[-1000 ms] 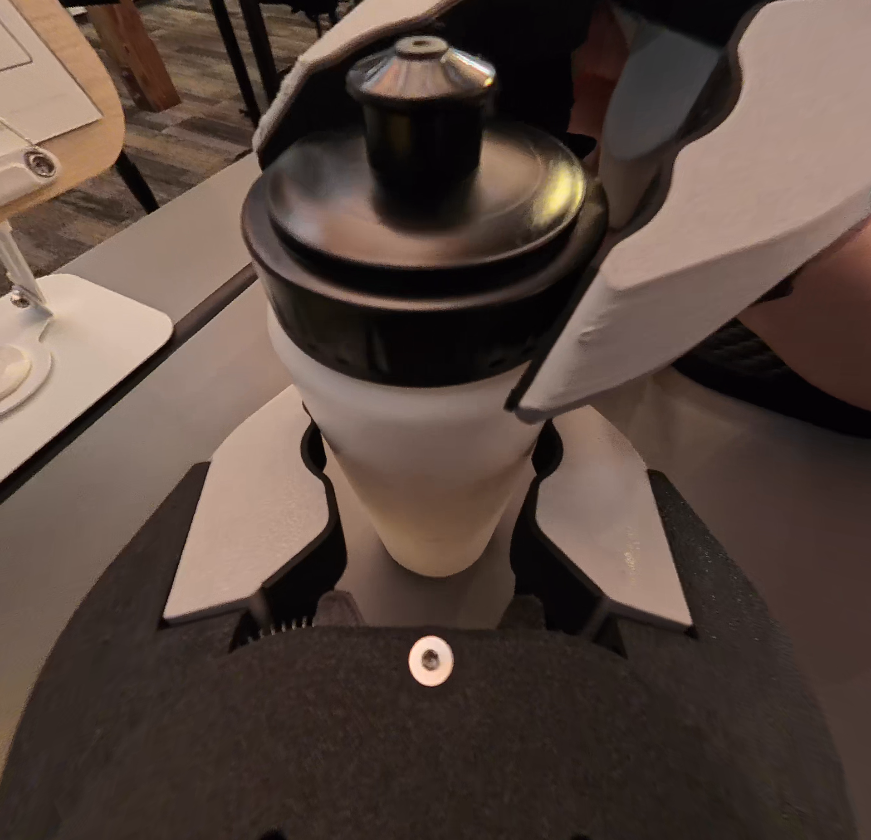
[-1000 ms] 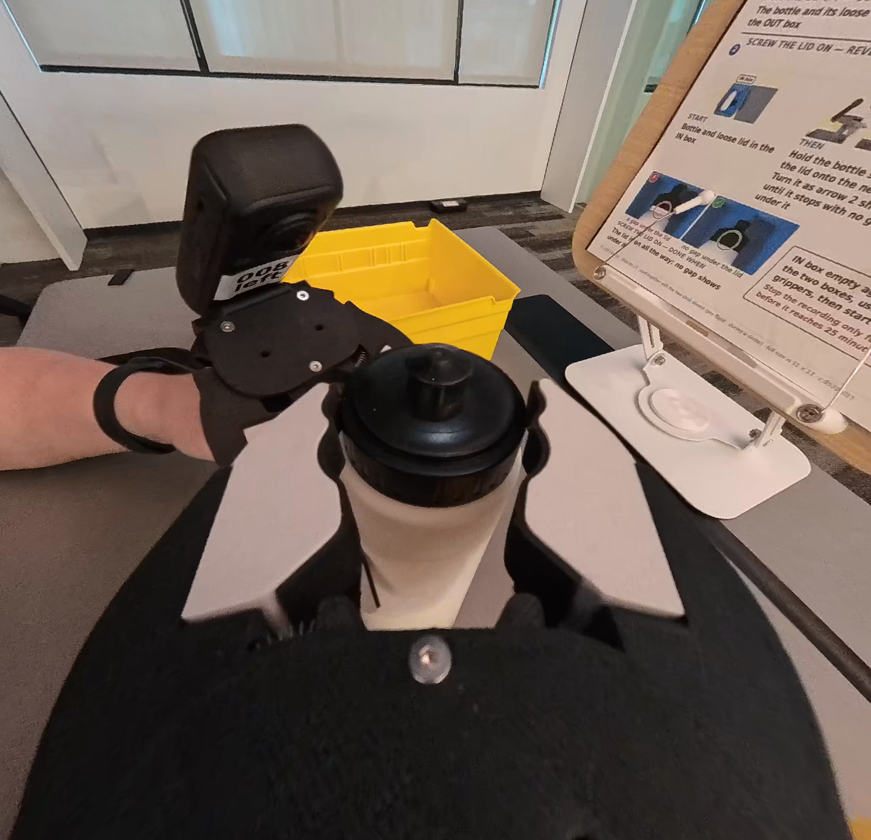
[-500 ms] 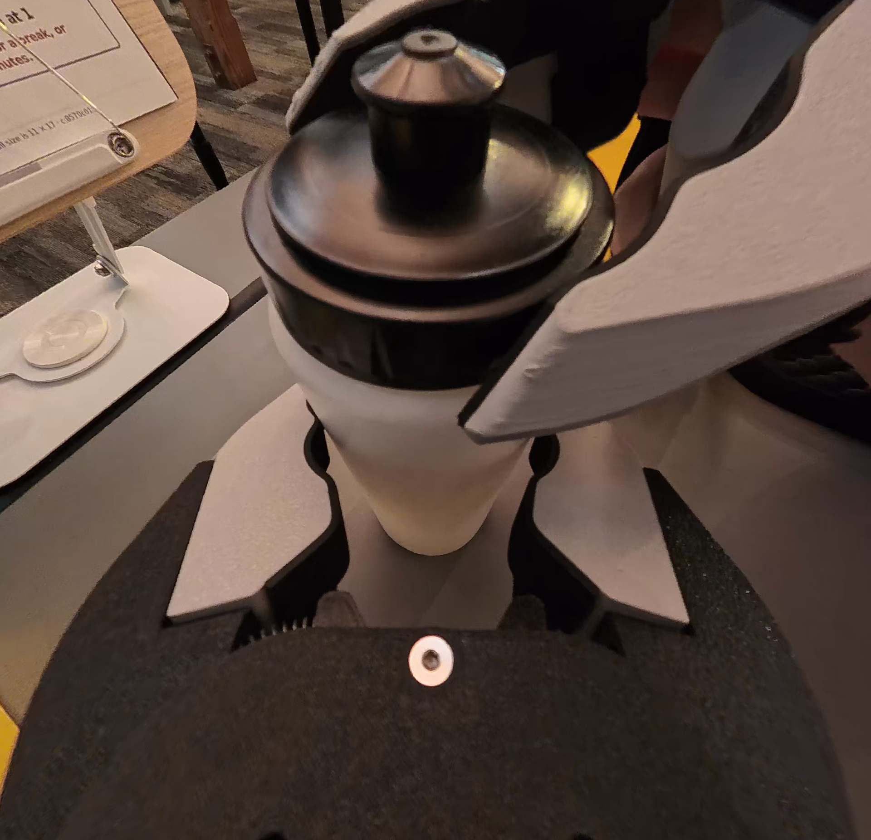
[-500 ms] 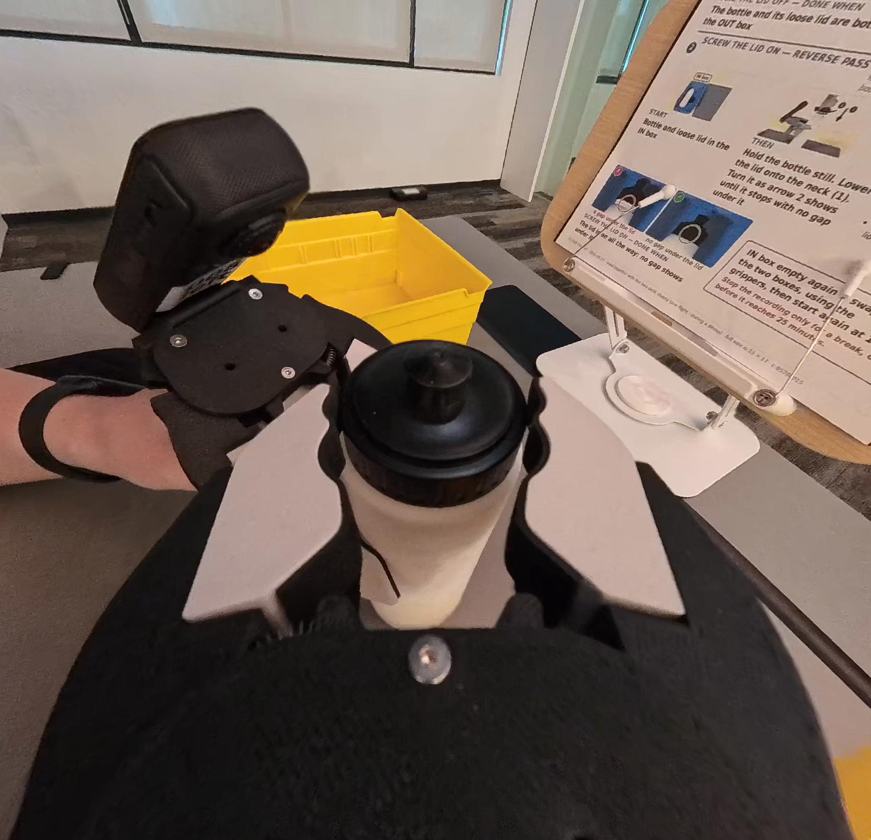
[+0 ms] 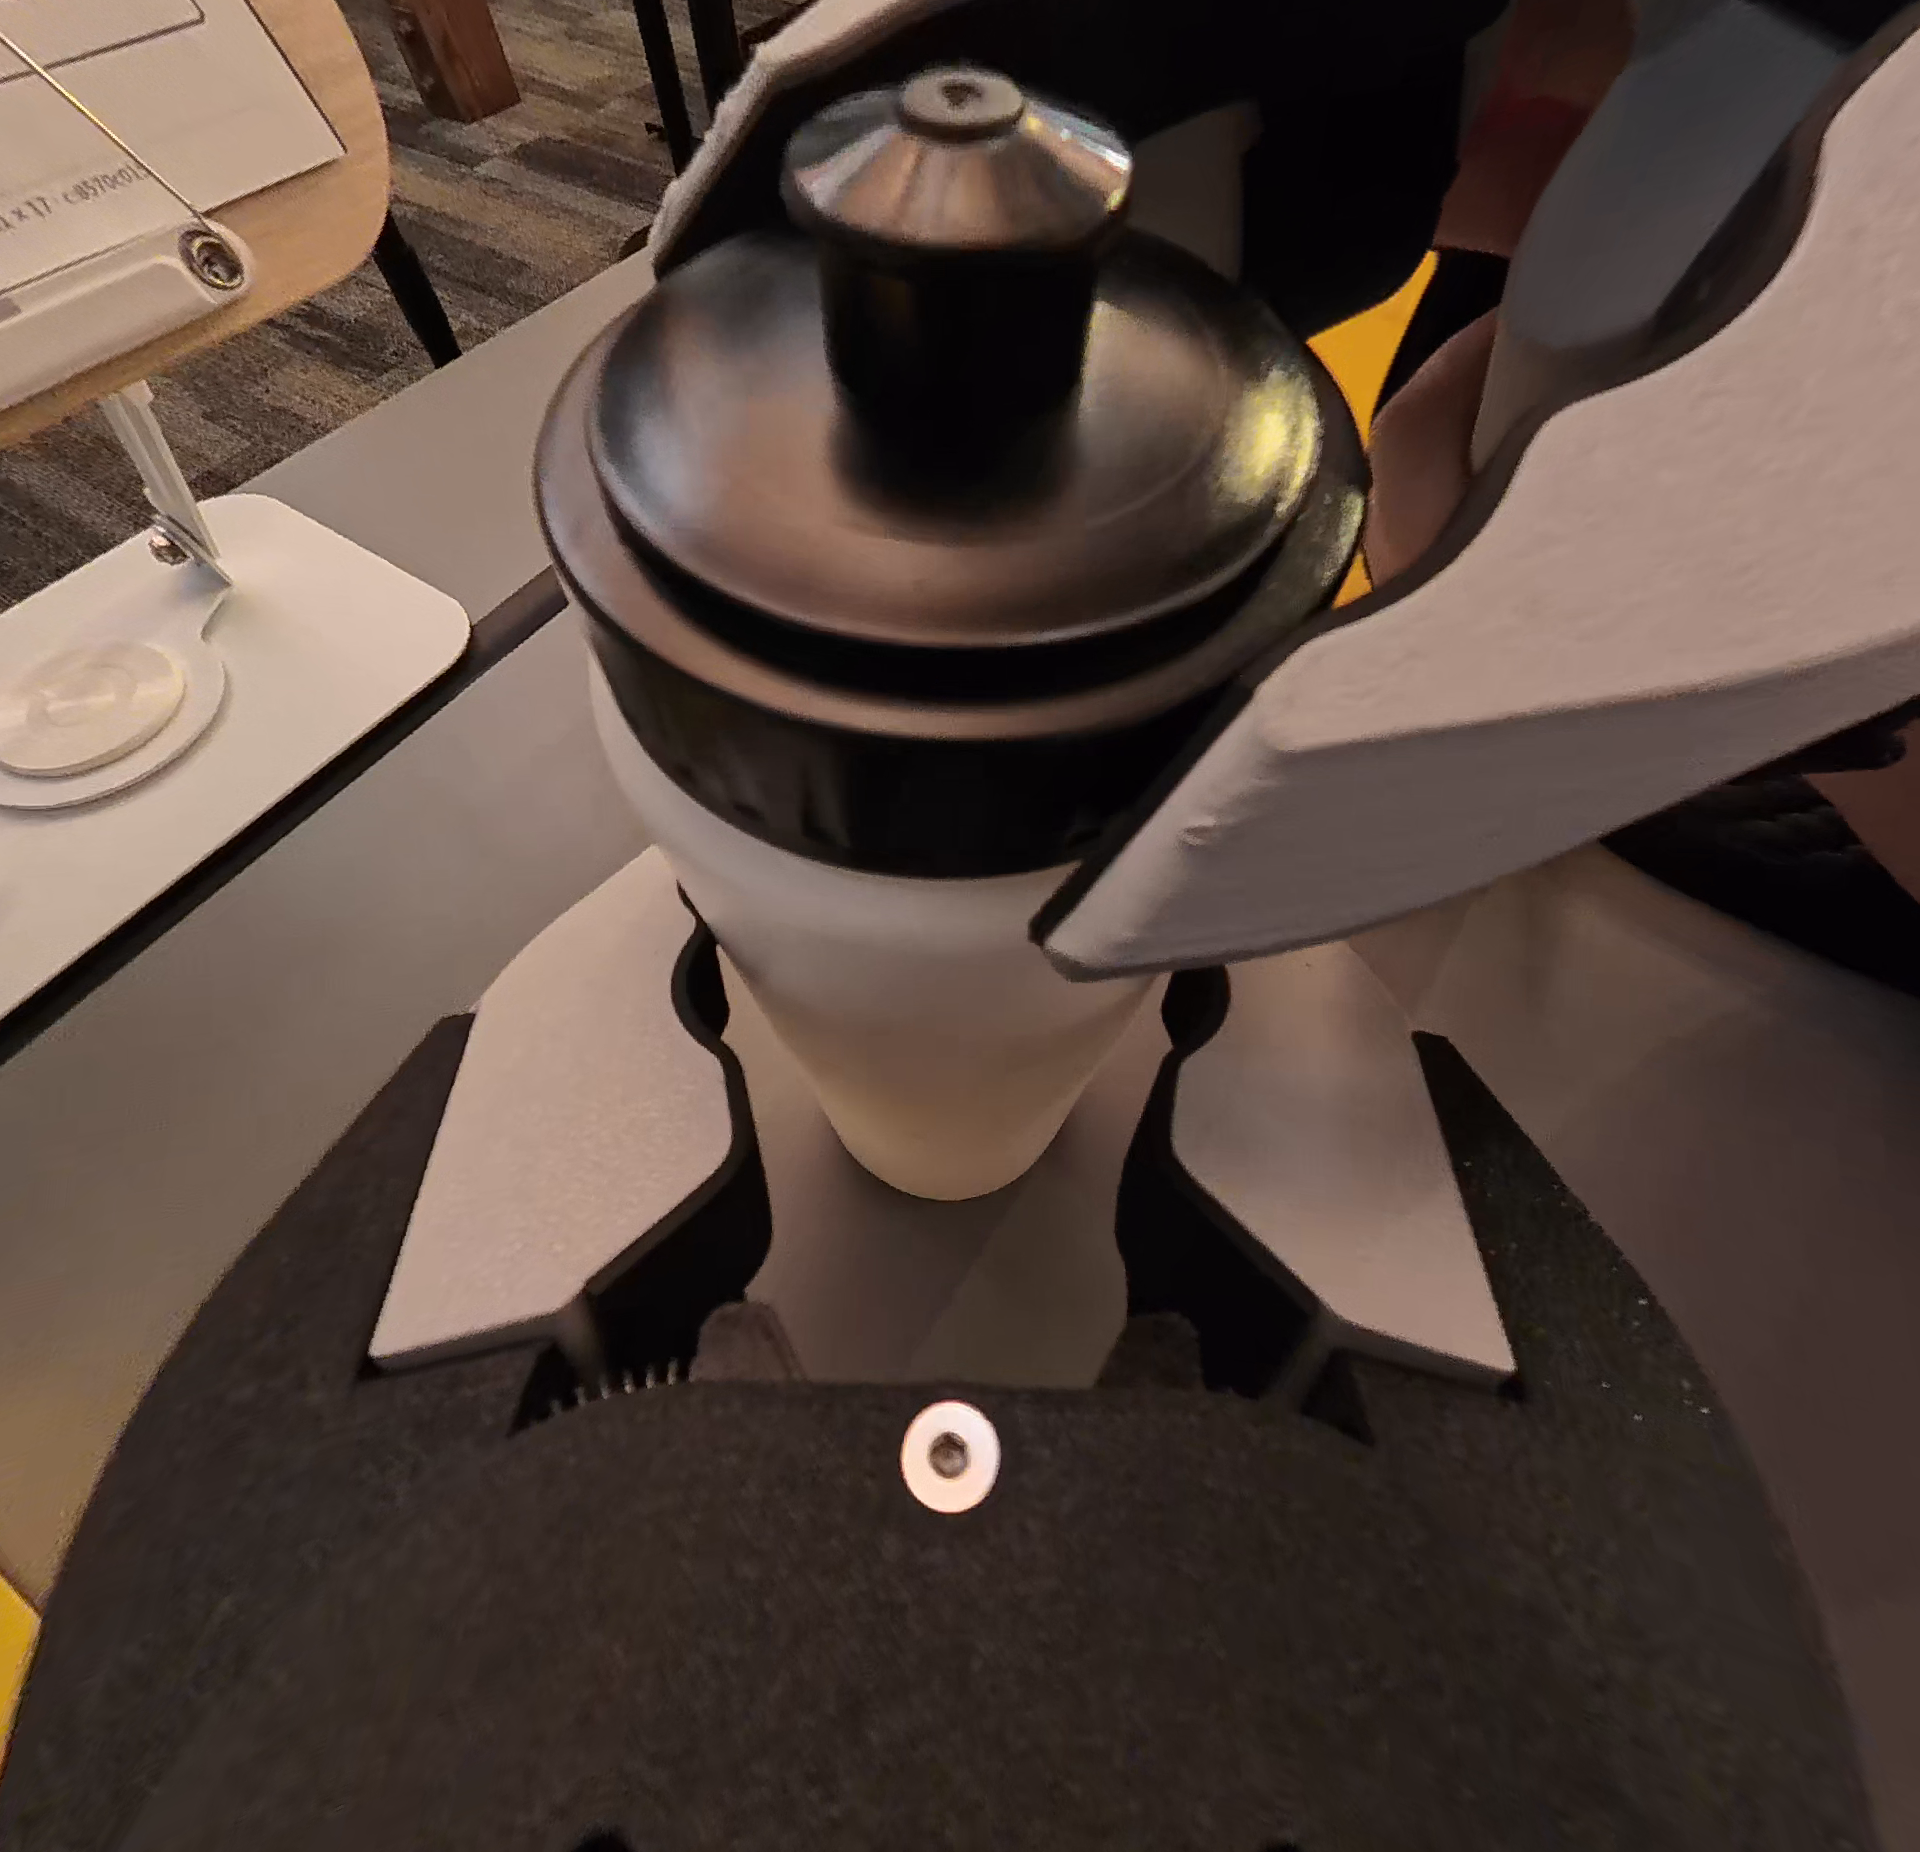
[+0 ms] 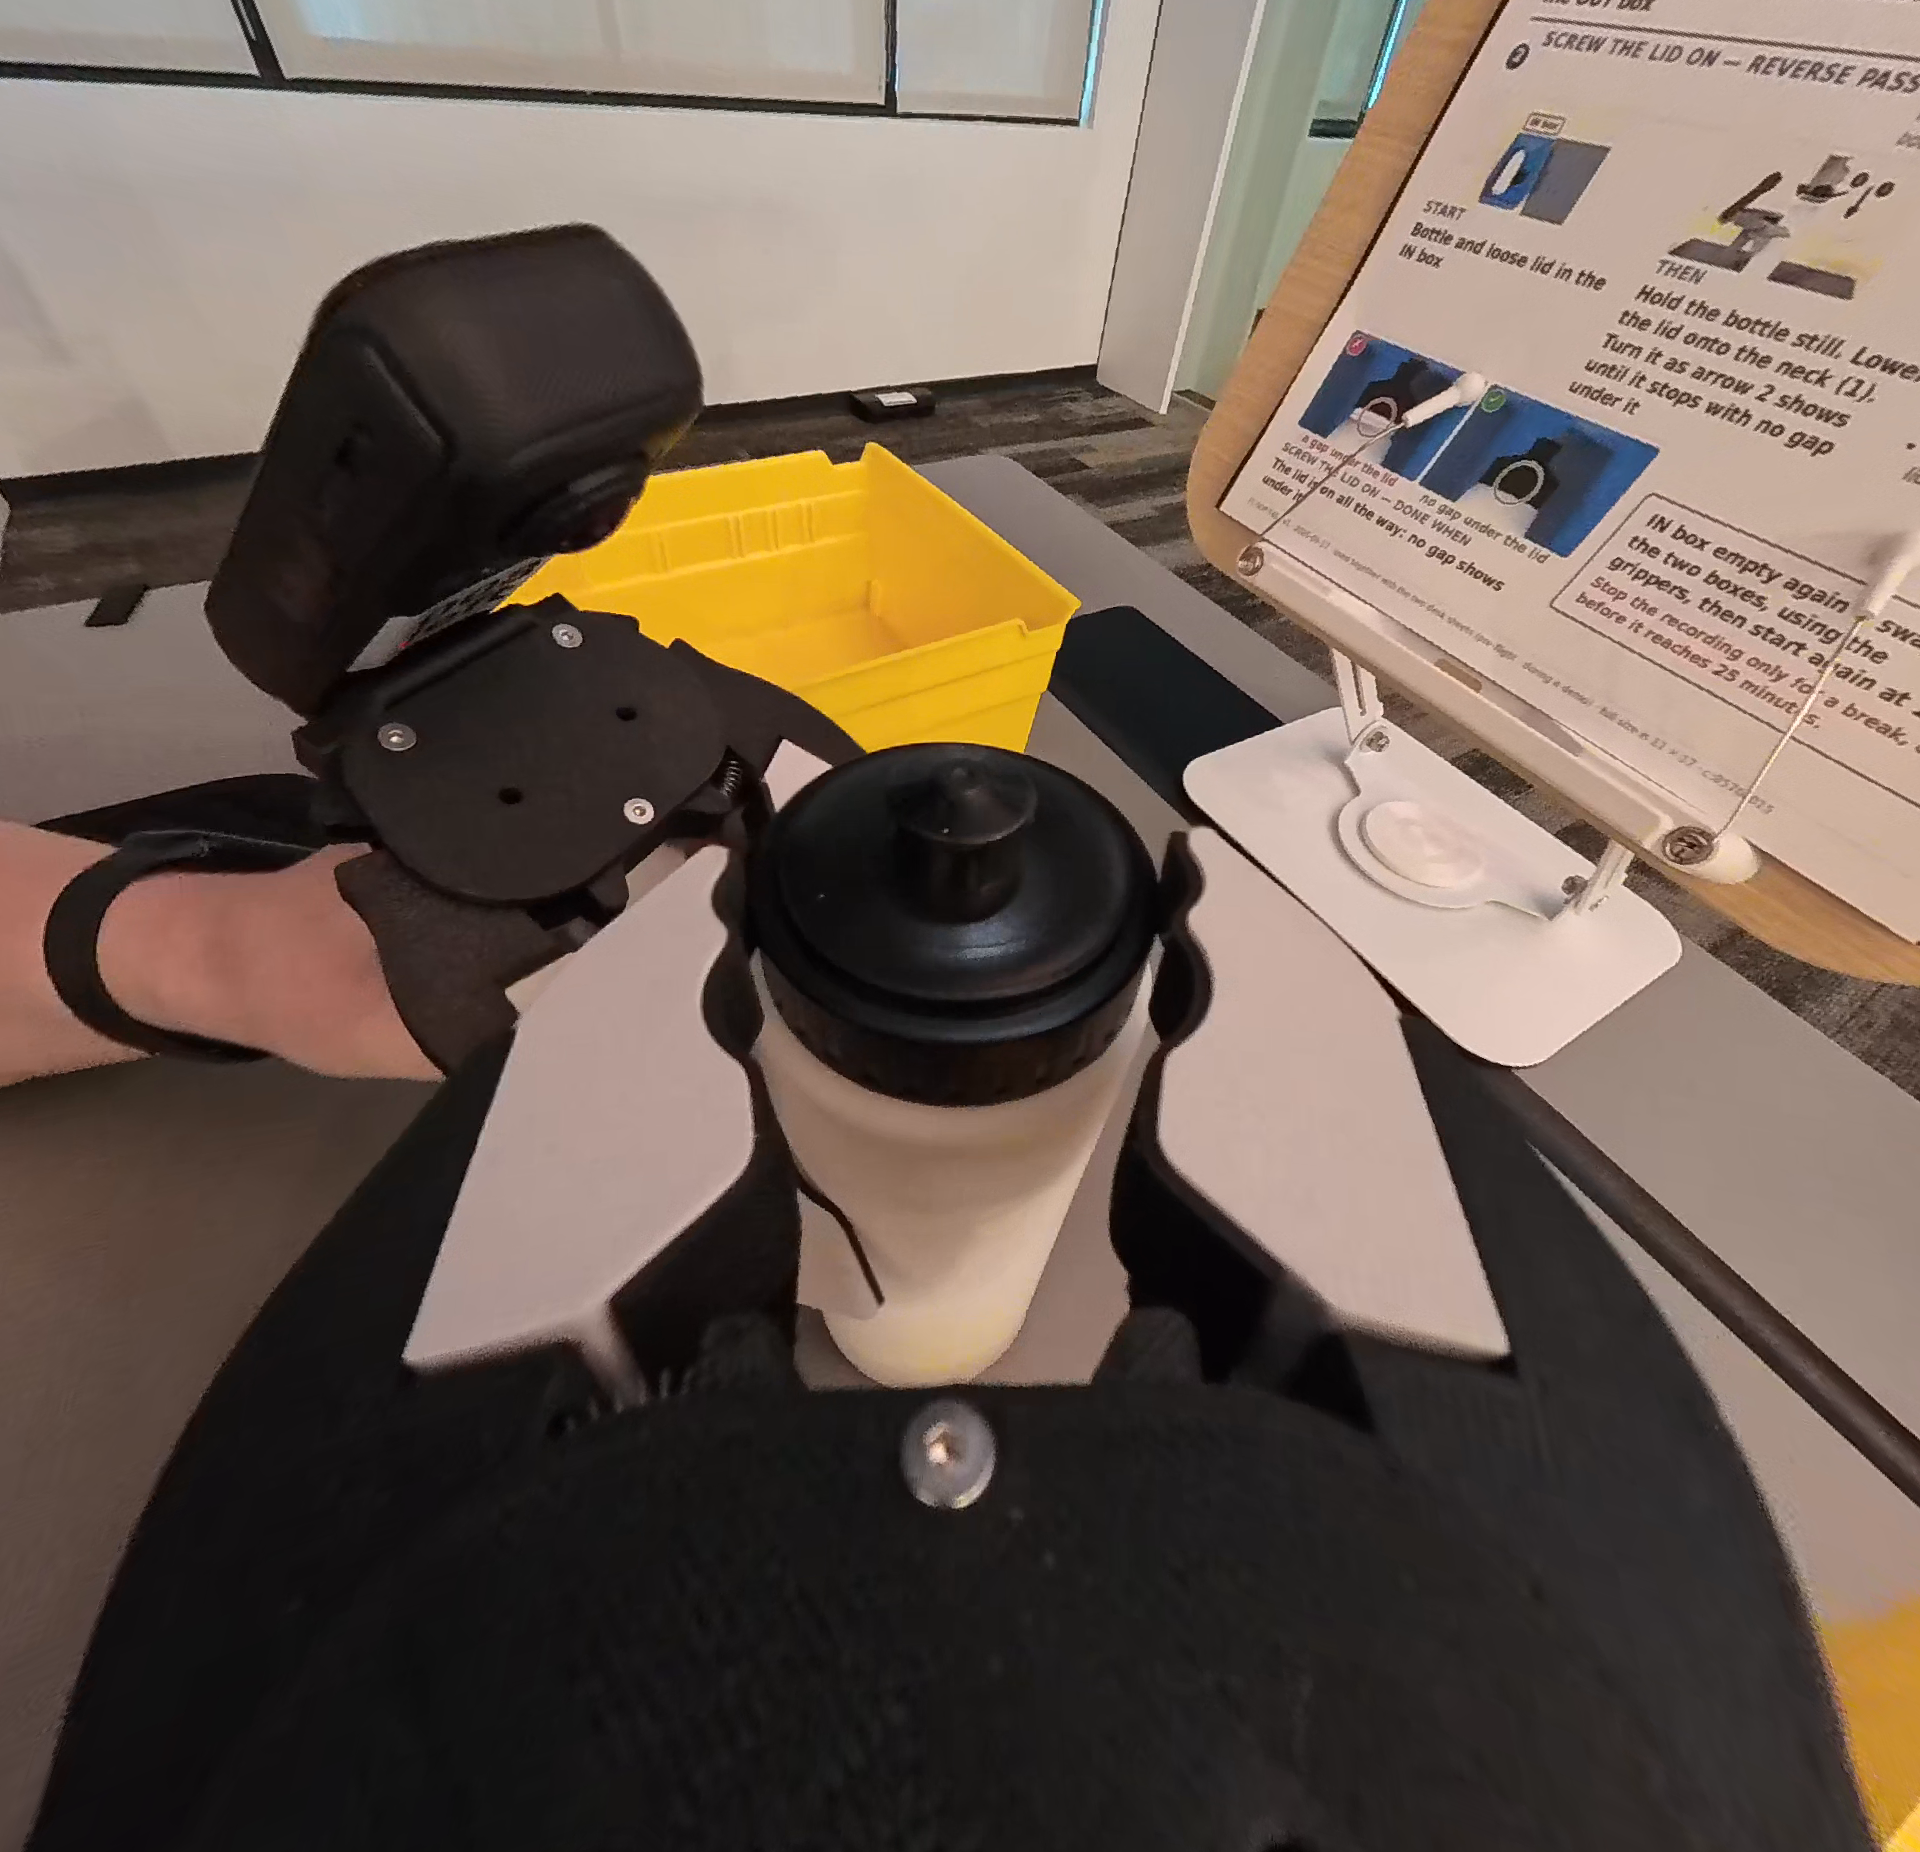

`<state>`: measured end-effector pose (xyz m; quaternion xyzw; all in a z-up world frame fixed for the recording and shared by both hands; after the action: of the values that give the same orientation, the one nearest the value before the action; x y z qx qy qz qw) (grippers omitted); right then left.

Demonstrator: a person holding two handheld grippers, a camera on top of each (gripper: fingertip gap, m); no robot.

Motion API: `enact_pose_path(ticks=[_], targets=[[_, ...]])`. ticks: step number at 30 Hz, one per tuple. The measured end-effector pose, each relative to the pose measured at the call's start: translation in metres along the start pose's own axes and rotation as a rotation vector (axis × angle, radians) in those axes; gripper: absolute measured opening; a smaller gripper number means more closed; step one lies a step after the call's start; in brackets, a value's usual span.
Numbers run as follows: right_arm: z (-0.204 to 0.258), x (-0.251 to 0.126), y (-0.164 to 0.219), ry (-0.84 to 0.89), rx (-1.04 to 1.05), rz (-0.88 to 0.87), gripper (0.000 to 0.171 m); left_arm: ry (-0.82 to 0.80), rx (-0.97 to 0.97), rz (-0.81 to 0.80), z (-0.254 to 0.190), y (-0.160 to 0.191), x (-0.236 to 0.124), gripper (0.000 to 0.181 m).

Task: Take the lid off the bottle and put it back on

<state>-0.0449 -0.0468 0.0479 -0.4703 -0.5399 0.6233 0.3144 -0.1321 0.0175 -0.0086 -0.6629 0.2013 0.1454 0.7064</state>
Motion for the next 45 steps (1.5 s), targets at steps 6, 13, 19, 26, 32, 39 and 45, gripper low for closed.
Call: enact_pose_path(ticks=[6, 13, 19, 26, 32, 39, 45], targets=[[0.001, 0.001, 0.0, 0.028, -0.005, -0.001, 0.077, -0.048, -0.001, -0.002, -0.001, 0.0, 0.0, 0.083], [-0.004, -0.001, 0.0, 0.019, -0.02, -0.001, 0.076, -0.007, 0.009, -0.045, 0.001, 0.001, 0.003, 0.085], [-0.002, 0.0, 0.0, 0.029, -0.003, 0.005, 0.077, -0.054, -0.004, -0.008, -0.001, 0.0, 0.003, 0.083], [-0.003, -0.001, 0.0, 0.071, -0.028, 0.015, 0.076, -0.108, 0.024, -0.014, -0.002, -0.001, 0.004, 0.083], [-0.005, 0.0, 0.001, 0.062, -0.019, -0.015, 0.076, -0.099, 0.016, -0.02, 0.0, -0.001, 0.005, 0.083], [-0.007, 0.0, 0.001, 0.119, 0.01, -0.003, 0.077, -0.147, 0.018, 0.015, -0.001, -0.005, 0.007, 0.081], [-0.021, -0.01, -0.004, 0.001, 0.076, -0.093, 0.086, -0.011, -0.046, -0.022, 0.002, -0.009, -0.001, 0.081]])
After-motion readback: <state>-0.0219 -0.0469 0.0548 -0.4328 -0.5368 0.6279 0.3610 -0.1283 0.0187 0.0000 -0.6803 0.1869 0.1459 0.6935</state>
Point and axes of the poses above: each gripper's, where its closed fingertips meet, x out along the fingers, y out of its underside, z = x × y across the jaws, the point moved 9 cm from there along -x, back along the fingers, and after that the axes turned 3 degrees about x, right-handed, at the moved point
